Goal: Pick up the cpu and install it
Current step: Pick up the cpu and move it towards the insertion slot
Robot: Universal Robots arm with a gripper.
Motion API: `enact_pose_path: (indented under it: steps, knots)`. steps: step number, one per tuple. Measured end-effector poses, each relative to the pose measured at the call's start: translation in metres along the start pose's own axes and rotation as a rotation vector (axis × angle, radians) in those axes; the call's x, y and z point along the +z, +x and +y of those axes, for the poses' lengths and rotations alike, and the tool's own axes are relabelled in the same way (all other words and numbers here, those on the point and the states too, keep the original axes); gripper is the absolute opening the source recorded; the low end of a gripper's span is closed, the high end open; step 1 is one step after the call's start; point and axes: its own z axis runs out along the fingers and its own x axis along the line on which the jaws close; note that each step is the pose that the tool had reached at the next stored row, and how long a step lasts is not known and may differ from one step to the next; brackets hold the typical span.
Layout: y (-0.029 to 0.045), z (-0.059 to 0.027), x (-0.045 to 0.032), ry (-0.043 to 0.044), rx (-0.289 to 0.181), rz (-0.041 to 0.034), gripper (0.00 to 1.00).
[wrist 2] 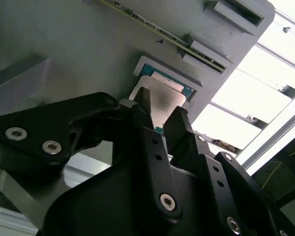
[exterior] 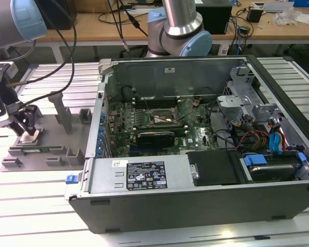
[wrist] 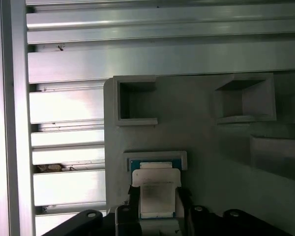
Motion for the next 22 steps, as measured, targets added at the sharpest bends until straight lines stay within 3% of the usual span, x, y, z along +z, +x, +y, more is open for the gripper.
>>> enact_pose_path:
  steps: [5,22]
  knots:
    - [0.0000,0.0000,0.0000,0.0000,0.000,0.0000,0.60]
    - [0.0026,0.0049,0.0185,0.0005,-0.022,0.0007,0.60]
